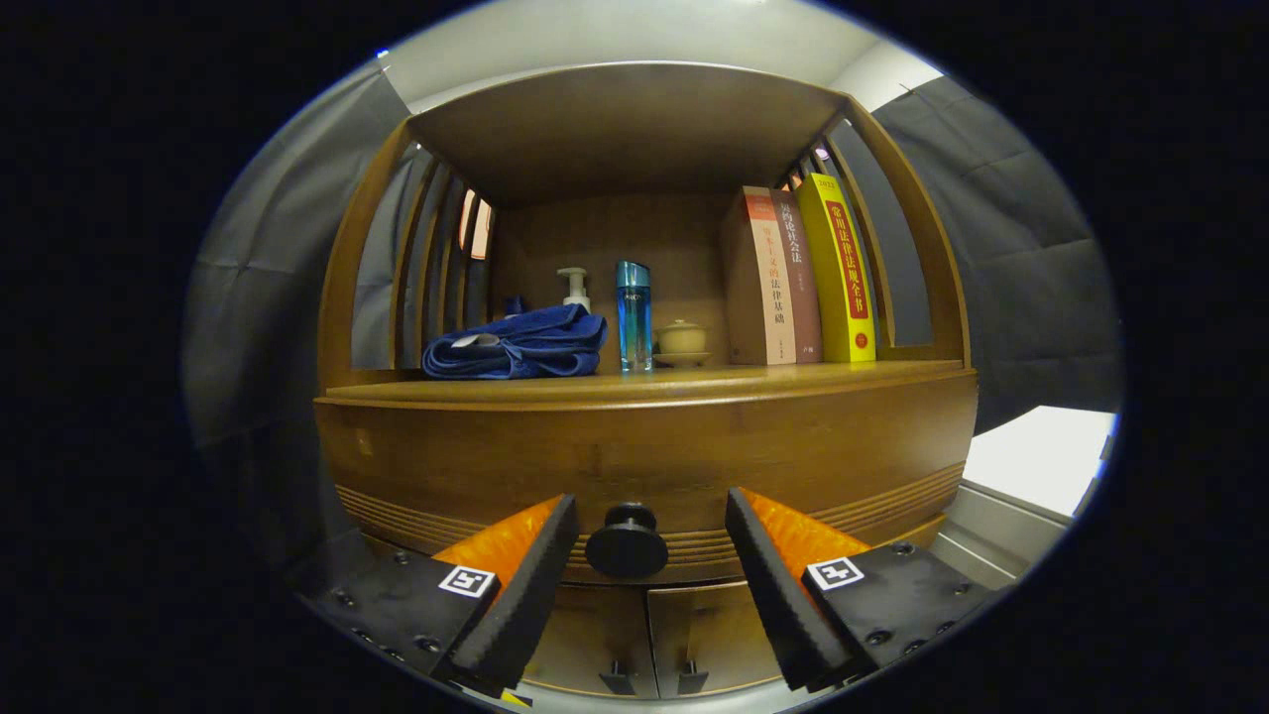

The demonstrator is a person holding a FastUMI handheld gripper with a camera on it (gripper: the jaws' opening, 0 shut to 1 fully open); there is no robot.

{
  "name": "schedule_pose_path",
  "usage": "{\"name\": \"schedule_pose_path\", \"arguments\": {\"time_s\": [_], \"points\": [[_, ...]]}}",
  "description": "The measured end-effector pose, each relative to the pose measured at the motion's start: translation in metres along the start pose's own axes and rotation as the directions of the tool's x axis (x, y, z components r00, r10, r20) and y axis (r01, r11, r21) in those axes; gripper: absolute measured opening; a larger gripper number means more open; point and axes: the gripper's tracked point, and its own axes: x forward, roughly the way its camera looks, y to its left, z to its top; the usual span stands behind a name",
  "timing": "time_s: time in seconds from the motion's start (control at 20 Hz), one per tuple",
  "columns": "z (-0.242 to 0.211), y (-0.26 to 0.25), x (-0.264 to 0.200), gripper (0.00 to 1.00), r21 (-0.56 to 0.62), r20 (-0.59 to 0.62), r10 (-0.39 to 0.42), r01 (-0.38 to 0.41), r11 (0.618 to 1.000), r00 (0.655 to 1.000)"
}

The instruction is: Pull open the drawer, take out the items inside it, and place them on the countertop above the cabinet.

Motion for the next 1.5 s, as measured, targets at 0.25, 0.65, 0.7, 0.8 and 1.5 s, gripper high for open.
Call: {"name": "schedule_pose_path", "arguments": {"time_s": [0.25, 0.65, 0.7, 0.8, 1.5], "points": [[-0.018, 0.015, 0.012, 0.91, -0.033, -0.033, 0.015, -0.016, 0.999, 0.999], [-0.02, 0.012, 0.008, 0.63, 0.035, -0.029, -0.005, 0.006, 0.999, 1.0], [-0.018, 0.013, 0.011, 0.58, 0.044, -0.025, -0.004, 0.005, 0.999, 1.0], [-0.015, 0.011, 0.016, 0.49, 0.013, -0.013, -0.01, 0.01, 1.0, 1.0], [0.001, 0.008, -0.033, 0.27, 0.051, 0.032, -0.027, 0.025, 0.998, 0.999]]}}
